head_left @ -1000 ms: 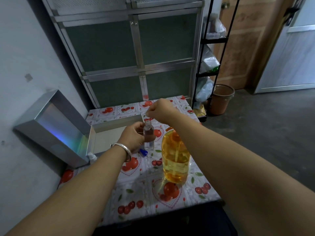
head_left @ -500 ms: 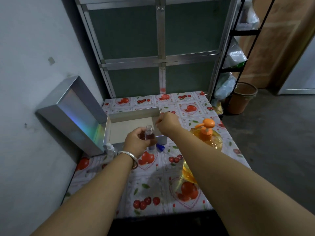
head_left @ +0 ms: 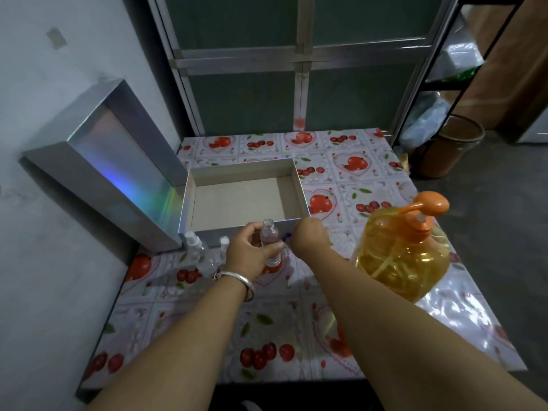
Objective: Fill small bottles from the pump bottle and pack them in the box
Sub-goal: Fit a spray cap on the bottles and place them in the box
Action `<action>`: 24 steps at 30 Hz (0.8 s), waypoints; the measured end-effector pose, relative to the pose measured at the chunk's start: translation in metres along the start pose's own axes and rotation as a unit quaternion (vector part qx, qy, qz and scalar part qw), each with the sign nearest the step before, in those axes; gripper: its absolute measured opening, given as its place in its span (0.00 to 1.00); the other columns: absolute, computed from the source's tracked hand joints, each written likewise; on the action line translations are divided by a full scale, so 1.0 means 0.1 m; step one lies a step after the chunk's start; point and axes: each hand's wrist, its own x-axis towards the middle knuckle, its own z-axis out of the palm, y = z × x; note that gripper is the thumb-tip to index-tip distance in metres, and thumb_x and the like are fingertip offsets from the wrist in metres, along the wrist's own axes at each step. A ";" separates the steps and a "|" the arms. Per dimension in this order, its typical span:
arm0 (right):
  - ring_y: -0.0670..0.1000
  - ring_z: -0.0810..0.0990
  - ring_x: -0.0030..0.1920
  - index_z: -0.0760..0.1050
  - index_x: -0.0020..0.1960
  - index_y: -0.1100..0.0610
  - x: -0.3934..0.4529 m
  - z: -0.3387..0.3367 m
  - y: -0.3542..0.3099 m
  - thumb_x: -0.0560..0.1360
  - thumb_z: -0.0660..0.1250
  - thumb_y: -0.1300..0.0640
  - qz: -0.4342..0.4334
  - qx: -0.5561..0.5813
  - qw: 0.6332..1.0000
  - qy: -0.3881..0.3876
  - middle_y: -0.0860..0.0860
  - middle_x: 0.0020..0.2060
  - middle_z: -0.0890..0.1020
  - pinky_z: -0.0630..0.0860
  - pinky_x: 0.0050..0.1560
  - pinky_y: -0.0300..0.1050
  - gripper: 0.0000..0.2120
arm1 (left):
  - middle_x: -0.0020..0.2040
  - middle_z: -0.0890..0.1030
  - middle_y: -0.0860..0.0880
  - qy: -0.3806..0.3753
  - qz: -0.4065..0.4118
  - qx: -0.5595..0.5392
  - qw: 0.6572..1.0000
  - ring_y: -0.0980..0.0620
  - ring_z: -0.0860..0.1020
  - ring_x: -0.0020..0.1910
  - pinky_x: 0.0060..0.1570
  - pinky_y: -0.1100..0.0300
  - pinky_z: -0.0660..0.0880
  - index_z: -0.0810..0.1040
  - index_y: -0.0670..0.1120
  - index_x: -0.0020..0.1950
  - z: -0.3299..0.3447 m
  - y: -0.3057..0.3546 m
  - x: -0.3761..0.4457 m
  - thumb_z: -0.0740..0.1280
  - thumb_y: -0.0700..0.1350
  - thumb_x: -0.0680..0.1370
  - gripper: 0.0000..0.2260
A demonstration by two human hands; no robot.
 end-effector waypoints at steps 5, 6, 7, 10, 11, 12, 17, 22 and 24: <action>0.60 0.77 0.60 0.75 0.61 0.63 0.16 0.19 0.05 0.77 0.59 0.64 0.003 -0.024 1.000 0.005 0.60 0.59 0.78 0.74 0.58 0.50 0.14 | 0.40 0.79 0.55 0.006 0.002 -0.023 1.000 0.60 0.77 0.39 0.39 0.74 0.75 0.74 0.50 0.45 0.05 -0.15 0.15 0.73 0.31 0.67 0.17; 0.60 0.77 0.60 0.75 0.61 0.64 0.19 0.23 0.06 0.77 0.58 0.64 0.005 -0.030 1.000 0.004 0.60 0.59 0.78 0.74 0.58 0.51 0.14 | 0.40 0.79 0.55 0.007 0.003 -0.025 1.000 0.60 0.77 0.39 0.38 0.75 0.75 0.74 0.50 0.46 0.07 -0.18 0.18 0.73 0.31 0.67 0.17; 0.60 0.76 0.60 0.75 0.61 0.64 0.22 0.26 0.06 0.77 0.58 0.65 0.005 -0.037 0.999 0.003 0.61 0.59 0.78 0.75 0.57 0.51 0.15 | 0.40 0.79 0.55 0.009 0.004 -0.028 1.000 0.59 0.77 0.39 0.38 0.75 0.75 0.74 0.51 0.45 0.08 -0.21 0.20 0.73 0.31 0.67 0.18; 0.60 0.76 0.60 0.75 0.60 0.64 0.27 0.33 0.08 0.77 0.57 0.65 -0.013 -0.074 0.997 0.001 0.60 0.58 0.79 0.75 0.57 0.51 0.14 | 0.41 0.79 0.55 0.008 0.007 -0.028 1.000 0.60 0.77 0.39 0.38 0.75 0.74 0.75 0.52 0.45 0.11 -0.29 0.26 0.73 0.31 0.66 0.18; 0.60 0.76 0.61 0.75 0.60 0.64 0.27 0.36 0.08 0.78 0.57 0.65 -0.021 -0.090 0.996 0.003 0.60 0.58 0.79 0.75 0.57 0.51 0.14 | 0.41 0.79 0.55 0.006 0.006 -0.028 1.000 0.60 0.77 0.40 0.38 0.75 0.74 0.75 0.51 0.46 0.12 -0.31 0.27 0.73 0.31 0.66 0.18; 0.59 0.76 0.61 0.75 0.60 0.63 0.27 0.38 0.09 0.78 0.57 0.65 -0.028 -0.104 0.994 0.004 0.60 0.58 0.78 0.74 0.57 0.51 0.14 | 0.41 0.79 0.55 0.004 0.008 -0.027 1.000 0.60 0.77 0.40 0.39 0.75 0.74 0.75 0.49 0.48 0.13 -0.33 0.28 0.73 0.31 0.66 0.18; 0.59 0.77 0.59 0.76 0.59 0.62 0.26 0.38 0.10 0.77 0.60 0.63 -0.048 -0.121 0.991 0.001 0.60 0.57 0.79 0.75 0.56 0.50 0.13 | 0.41 0.79 0.55 0.013 0.008 -0.027 1.000 0.60 0.77 0.39 0.38 0.75 0.74 0.75 0.53 0.44 0.11 -0.35 0.30 0.73 0.31 0.66 0.19; 0.59 0.78 0.54 0.74 0.56 0.64 0.22 0.12 -0.04 0.75 0.63 0.63 -0.066 -0.022 0.996 0.047 0.60 0.54 0.78 0.74 0.49 0.48 0.11 | 0.42 0.79 0.55 0.011 0.003 0.002 1.000 0.62 0.77 0.40 0.36 0.77 0.73 0.75 0.51 0.47 0.08 -0.27 0.26 0.73 0.33 0.67 0.17; 0.56 0.76 0.48 0.73 0.55 0.64 0.14 -0.04 -0.12 0.74 0.64 0.63 -0.098 0.012 0.992 0.078 0.59 0.52 0.77 0.70 0.44 0.45 0.10 | 0.44 0.79 0.53 0.012 0.001 0.012 1.000 0.60 0.77 0.42 0.37 0.74 0.73 0.75 0.49 0.50 0.07 -0.19 0.21 0.73 0.35 0.69 0.16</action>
